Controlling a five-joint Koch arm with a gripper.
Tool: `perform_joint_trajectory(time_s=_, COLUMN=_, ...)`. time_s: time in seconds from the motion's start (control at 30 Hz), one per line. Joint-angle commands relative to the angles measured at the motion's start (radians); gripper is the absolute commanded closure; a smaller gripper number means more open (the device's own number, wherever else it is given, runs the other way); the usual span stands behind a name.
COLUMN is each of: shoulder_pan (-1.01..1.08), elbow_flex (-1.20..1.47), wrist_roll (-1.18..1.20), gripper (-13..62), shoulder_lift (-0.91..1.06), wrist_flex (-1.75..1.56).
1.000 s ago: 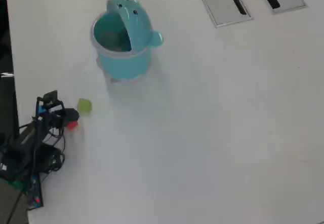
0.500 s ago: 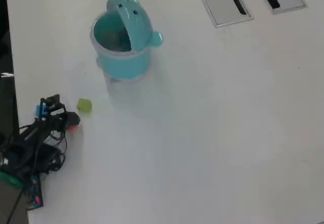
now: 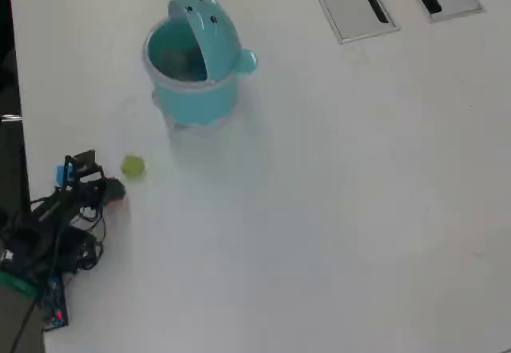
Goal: Grasp RGB lego blocks and put them in the bin one by one.
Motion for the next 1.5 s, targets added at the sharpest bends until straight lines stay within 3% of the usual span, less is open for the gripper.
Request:
perform_joint_trajectory(time_s=0.0, shoulder_pan=-0.002, elbow_flex=-0.087, wrist_roll=0.020, gripper=37.8, shoulder_lift=0.037, wrist_flex=0.031)
perform_joint_trajectory(time_s=0.6, shoulder_pan=-0.011, elbow_flex=-0.460, wrist_roll=0.187, gripper=37.8, shoulder_lift=0.143, wrist_flex=0.114)
perform_joint_trajectory(time_s=0.8, shoulder_pan=-0.071, elbow_flex=-0.552, wrist_roll=0.380, gripper=37.9, shoulder_lift=0.127, wrist_flex=-0.117)
perform_joint_trajectory(time_s=0.83, shoulder_pan=-0.081, elbow_flex=-0.551, wrist_roll=0.477, gripper=37.9, shoulder_lift=0.114, wrist_flex=-0.290)
perform_joint_trajectory(time_s=0.97, shoulder_pan=-0.080, elbow_flex=-0.632, wrist_roll=0.528, gripper=37.9, shoulder_lift=0.034, wrist_flex=-0.451)
perform_joint_trajectory(time_s=1.47, shoulder_pan=-0.057, elbow_flex=-0.930, wrist_roll=0.578, gripper=39.2, shoulder_lift=-0.290, wrist_flex=-0.683)
